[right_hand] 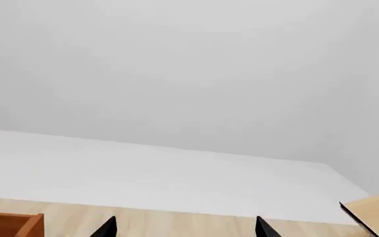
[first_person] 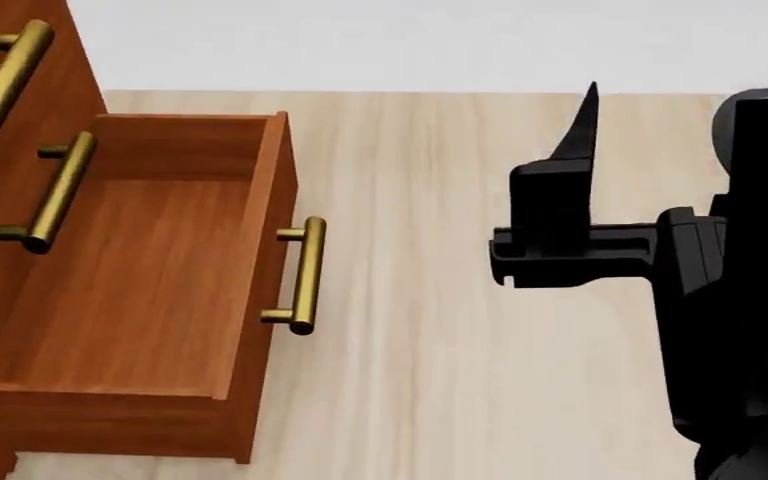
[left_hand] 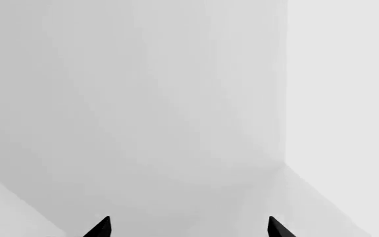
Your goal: Put the wine bottle in the bottom drawer of the cabinet.
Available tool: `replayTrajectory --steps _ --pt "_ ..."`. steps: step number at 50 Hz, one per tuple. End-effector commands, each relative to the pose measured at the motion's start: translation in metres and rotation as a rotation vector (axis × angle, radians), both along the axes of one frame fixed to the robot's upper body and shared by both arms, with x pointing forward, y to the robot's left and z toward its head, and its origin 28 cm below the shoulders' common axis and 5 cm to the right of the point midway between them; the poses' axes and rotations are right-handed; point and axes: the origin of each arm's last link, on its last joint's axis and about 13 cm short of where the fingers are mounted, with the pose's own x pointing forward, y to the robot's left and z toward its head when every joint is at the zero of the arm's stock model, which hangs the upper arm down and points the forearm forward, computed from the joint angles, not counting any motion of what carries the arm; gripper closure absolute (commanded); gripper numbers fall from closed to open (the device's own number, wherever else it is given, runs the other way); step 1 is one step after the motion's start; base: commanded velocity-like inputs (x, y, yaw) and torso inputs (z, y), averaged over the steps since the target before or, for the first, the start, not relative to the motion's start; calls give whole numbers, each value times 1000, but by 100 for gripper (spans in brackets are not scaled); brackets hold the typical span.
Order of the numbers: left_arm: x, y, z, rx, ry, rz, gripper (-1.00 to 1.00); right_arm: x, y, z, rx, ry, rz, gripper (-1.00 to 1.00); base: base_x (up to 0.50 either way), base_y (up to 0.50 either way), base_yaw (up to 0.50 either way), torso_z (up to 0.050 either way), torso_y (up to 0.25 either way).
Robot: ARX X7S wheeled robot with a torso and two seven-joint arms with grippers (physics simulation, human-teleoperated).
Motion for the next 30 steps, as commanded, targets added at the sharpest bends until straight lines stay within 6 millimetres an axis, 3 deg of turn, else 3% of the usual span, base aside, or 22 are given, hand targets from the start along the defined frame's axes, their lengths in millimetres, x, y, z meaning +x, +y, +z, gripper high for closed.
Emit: replayTrajectory --steps 1,6,30 --pt "0 0 0 5 7 3 -100 -3 -2 -2 9 4 2 -100 0 0 0 2 -188" --pt "1 0 0 -1 2 -20 -100 -5 -4 -4 13 5 -1 -100 0 0 0 2 -143" --pt "2 0 0 8 17 -13 -100 -32 -35 -17 51 74 -132 -100 0 0 0 0 0"
